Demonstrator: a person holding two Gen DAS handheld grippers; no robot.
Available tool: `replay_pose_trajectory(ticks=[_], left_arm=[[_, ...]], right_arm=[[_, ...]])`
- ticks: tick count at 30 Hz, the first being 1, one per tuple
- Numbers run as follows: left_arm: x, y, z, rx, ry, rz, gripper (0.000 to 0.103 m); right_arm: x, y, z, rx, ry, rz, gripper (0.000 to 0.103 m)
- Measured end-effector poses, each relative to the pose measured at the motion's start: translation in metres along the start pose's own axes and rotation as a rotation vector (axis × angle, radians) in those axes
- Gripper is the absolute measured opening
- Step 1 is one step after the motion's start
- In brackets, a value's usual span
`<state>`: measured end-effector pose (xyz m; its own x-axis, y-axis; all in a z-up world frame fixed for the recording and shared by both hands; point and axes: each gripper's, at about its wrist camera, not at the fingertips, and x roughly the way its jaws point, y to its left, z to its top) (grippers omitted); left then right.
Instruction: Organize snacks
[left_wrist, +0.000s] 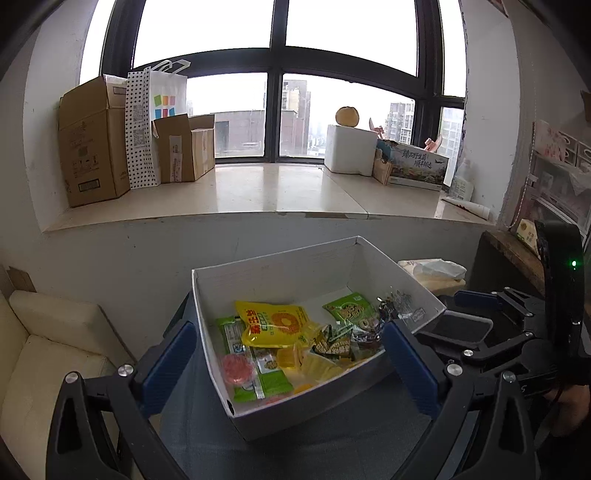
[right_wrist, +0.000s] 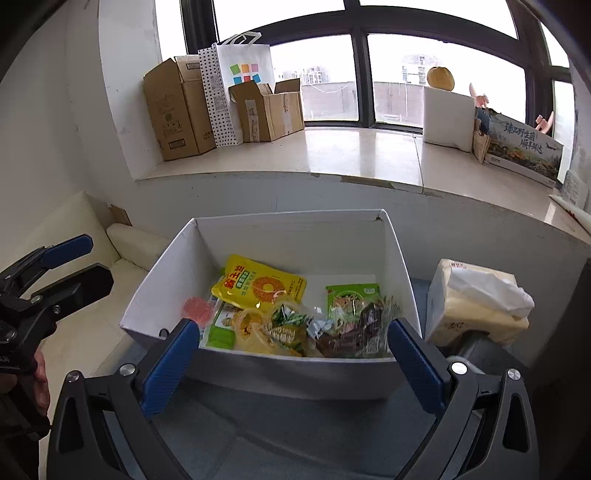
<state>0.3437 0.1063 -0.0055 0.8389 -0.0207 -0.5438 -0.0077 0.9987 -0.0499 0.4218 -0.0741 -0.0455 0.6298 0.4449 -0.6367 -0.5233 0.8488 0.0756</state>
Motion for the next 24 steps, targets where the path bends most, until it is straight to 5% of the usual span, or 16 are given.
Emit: replay_pose_trajectory(ticks=[6,10,15,24], left_arm=[[-0.039,-0.029,-0.042,0.05,-0.006,0.039,0.103],[-0.077,-0.044,-0.071,0.049,-0.008,0.098,0.103],[-0.122,-0.058,-0.115,0.015,0.043,0.013,0.103],[-0.178,-0.082,-0.161,-0.037,0.095,0.002,0.103]], right_arm=[[-0.053,0.034,-0.054,-0.131,-0.04,-0.318,0.103],[-0.092,0.035,-0.089,-0.025,-0.017,-0.223,0.103],[-0.139,0.036,-0.131,0.062,-0.001,-0.133,0.103],[-0.208,0.059,-0.192,0.105,-0.022,-0.073,0.103]])
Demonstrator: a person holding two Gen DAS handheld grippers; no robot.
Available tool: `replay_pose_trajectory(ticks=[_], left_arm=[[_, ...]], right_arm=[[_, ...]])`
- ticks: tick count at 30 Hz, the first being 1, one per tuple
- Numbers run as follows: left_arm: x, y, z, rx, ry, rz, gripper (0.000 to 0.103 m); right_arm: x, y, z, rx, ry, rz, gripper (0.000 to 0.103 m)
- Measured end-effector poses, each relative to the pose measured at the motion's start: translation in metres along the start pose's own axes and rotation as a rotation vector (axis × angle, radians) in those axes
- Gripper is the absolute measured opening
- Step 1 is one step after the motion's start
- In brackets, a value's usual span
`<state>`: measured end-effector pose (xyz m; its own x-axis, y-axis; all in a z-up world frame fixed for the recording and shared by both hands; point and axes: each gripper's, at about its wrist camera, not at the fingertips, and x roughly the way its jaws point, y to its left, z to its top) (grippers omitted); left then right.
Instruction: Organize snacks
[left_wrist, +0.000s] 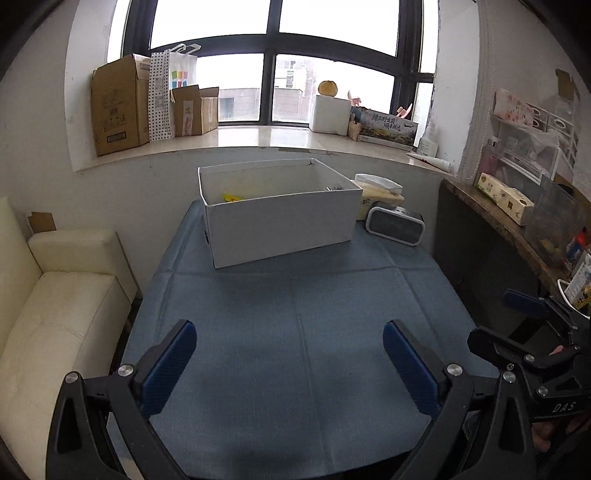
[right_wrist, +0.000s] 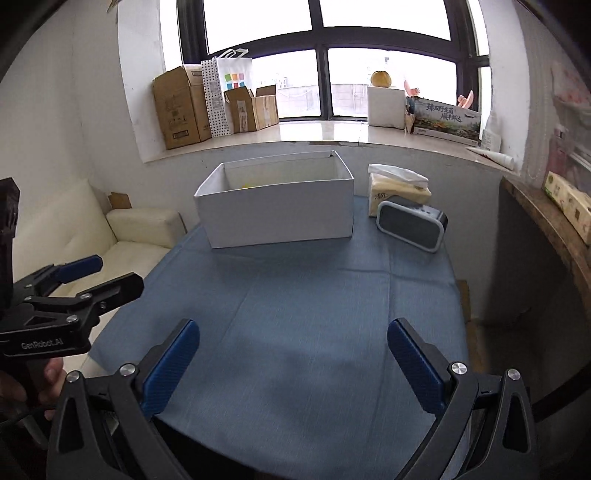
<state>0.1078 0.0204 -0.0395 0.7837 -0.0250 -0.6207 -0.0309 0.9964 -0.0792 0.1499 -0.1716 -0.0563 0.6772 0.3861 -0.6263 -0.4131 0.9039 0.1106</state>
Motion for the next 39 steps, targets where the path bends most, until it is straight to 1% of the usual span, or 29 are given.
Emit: replay_pose_trajectory(ticks=[2,5,8,17,23,28,39], left_arm=[[-0.011,-0.006,-0.005,0.022,-0.008,-0.002,0.103],[-0.027,-0.012,-0.01,0.045,-0.027,-0.002,0.103],[-0.039,-0.014,-0.013,0.048,-0.041,-0.016,0.103],[-0.062,-0.018,-0.016,0.059,-0.067,-0.02,0.103],[-0.067,-0.02,-0.016,0.056,-0.075,-0.025,0.103],[-0.066,-0.021,-0.017,0.057,-0.057,-0.032,0.103],[-0.067,-0.022,-0.02,0.058,-0.06,-0.036,0.103]], right_arm=[[-0.01,0.003,-0.005,0.001,-0.001,0.024,0.103],[-0.026,0.009,-0.01,-0.021,-0.027,0.005,0.103],[-0.038,0.012,-0.015,-0.012,-0.041,0.013,0.103],[-0.058,0.022,-0.018,-0.033,-0.062,0.008,0.103],[-0.062,0.023,-0.017,-0.034,-0.064,0.004,0.103],[-0.062,0.024,-0.018,-0.037,-0.062,0.006,0.103],[-0.066,0.025,-0.021,-0.032,-0.066,0.014,0.103]])
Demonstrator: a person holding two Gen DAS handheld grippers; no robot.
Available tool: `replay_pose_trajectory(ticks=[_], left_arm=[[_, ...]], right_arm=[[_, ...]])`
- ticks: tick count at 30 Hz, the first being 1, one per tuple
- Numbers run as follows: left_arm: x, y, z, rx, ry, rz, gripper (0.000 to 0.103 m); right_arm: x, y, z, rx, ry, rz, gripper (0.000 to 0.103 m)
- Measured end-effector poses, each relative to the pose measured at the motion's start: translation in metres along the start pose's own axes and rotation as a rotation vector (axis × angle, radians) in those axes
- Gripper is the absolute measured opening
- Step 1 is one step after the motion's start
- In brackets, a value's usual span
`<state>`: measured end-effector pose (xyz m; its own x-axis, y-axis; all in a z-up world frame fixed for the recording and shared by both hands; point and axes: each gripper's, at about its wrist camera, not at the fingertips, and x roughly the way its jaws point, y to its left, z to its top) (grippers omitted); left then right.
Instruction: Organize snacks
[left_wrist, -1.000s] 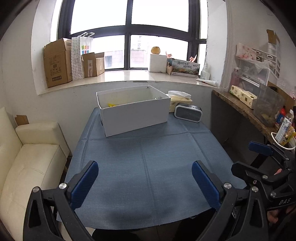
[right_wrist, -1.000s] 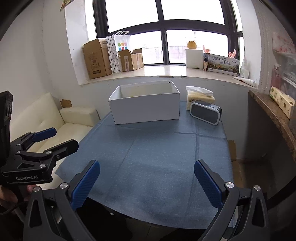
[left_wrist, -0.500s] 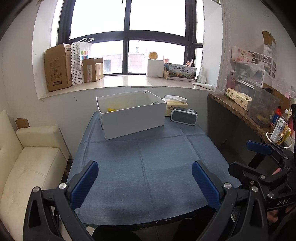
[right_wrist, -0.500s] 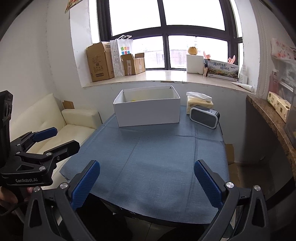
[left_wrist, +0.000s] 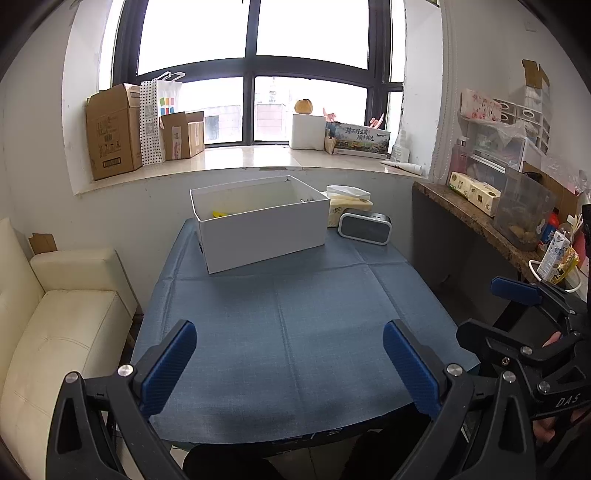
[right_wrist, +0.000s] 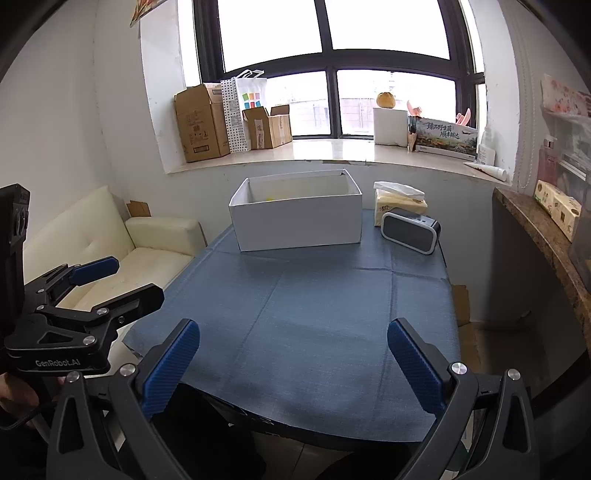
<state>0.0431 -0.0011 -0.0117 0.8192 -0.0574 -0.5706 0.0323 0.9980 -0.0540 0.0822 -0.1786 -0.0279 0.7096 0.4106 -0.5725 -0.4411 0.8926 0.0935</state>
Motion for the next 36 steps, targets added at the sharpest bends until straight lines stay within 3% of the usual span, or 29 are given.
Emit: replay_pose_trajectory(ticks=[36], left_arm=[[-0.0093,0.0013,-0.0018,0.005,-0.007,-0.003,0.103]], right_arm=[[-0.0054,0.0053,-0.0005,-0.007,-0.004,0.013,0.103]])
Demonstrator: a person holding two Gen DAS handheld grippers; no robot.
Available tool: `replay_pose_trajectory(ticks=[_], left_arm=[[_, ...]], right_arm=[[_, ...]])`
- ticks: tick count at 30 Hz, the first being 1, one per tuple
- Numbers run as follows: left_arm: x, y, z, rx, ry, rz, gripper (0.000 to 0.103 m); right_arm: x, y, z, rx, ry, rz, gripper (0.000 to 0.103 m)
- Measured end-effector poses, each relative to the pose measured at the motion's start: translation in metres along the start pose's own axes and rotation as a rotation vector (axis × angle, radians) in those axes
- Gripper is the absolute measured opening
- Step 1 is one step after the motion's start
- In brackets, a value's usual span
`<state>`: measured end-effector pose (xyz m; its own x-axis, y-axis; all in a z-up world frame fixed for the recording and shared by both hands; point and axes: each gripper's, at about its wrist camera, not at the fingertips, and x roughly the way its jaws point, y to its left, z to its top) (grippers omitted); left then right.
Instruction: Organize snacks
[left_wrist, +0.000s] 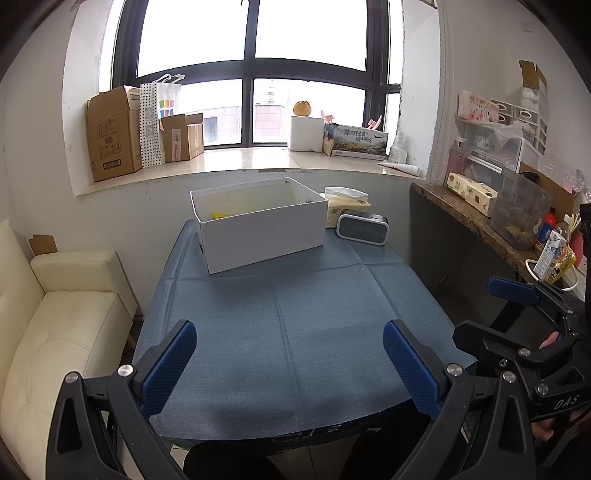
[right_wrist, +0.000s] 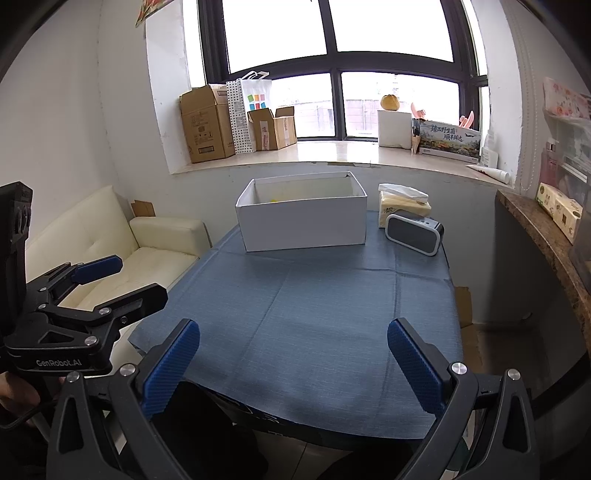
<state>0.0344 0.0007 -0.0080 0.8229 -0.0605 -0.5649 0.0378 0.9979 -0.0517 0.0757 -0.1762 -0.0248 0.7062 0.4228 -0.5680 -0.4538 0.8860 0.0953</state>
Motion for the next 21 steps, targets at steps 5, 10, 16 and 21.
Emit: replay_pose_trajectory(ticks=[5,10,16,21], left_arm=[[-0.0004,0.0005,-0.0003,0.001,-0.001,0.001,0.103],[-0.0007,0.0006,-0.0006,0.002,-0.002,0.0,0.103],[-0.0009,0.0004,-0.0013,0.001,0.001,-0.005,0.103],[-0.0018,0.0004,-0.0009,0.005,0.0,-0.005,0.103]], right_arm=[[0.0001,-0.0003,-0.0008,-0.001,0.002,0.001,0.103],[-0.0002,-0.0006,0.0,-0.002,0.001,0.003,0.103],[-0.0004,-0.0003,-0.0005,-0.003,0.002,0.004,0.103],[-0.0013,0.001,-0.0008,-0.005,-0.001,0.005,0.103]])
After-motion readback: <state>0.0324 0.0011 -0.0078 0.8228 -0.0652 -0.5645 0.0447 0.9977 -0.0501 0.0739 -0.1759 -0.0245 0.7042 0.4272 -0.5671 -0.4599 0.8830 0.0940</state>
